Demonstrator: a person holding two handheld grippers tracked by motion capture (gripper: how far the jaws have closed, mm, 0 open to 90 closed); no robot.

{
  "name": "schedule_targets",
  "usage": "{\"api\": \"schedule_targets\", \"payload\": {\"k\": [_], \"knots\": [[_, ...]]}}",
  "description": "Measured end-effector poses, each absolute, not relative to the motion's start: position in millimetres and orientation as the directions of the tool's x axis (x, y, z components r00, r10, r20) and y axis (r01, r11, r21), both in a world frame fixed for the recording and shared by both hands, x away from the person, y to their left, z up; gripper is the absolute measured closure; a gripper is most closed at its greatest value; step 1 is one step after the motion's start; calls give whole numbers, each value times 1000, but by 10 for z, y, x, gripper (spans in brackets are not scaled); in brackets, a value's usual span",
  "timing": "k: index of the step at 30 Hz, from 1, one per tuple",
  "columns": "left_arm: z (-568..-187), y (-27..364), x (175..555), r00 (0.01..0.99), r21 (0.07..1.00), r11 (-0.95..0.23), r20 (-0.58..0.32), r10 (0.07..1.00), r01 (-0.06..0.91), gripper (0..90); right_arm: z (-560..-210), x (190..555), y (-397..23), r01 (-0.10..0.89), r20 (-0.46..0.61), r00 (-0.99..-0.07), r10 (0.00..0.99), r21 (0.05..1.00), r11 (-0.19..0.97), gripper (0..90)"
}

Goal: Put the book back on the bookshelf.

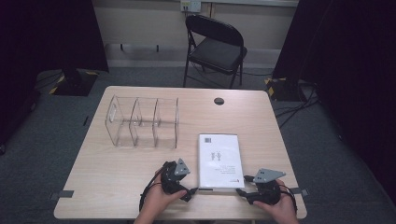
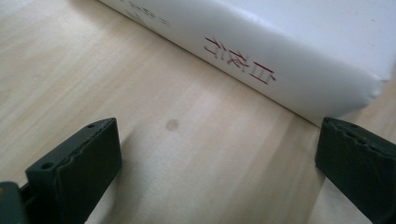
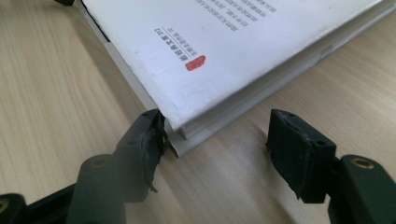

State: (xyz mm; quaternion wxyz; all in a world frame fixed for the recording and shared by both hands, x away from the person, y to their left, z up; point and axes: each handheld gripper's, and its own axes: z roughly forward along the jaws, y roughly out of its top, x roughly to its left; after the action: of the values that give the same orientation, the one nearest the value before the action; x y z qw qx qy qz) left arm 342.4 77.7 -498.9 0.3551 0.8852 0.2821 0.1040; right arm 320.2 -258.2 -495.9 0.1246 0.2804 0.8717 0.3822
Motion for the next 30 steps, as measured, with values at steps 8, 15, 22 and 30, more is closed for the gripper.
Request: {"api": "schedule_targets", "payload": {"k": [8,15,22,30], "knots": [[-4889,673,3360,856,638,-655,-13,517,405,137,-4949,3204,-2505,366,-11,-830,557,743,560,438],[-4872,521,3359,874,627,-677,-11,486,384,161,-4938,3176,-2448,357,-35,-826,563,740,570,450],[-4883,400,3369,884,643,-668,-30,466,374,159,-4951,3158,-2457,367,-25,-819,574,746,555,480],[-4864,315,3401,864,620,-674,-11,503,400,163,-4979,3167,-2494,421,53,-795,605,766,485,500]]}}
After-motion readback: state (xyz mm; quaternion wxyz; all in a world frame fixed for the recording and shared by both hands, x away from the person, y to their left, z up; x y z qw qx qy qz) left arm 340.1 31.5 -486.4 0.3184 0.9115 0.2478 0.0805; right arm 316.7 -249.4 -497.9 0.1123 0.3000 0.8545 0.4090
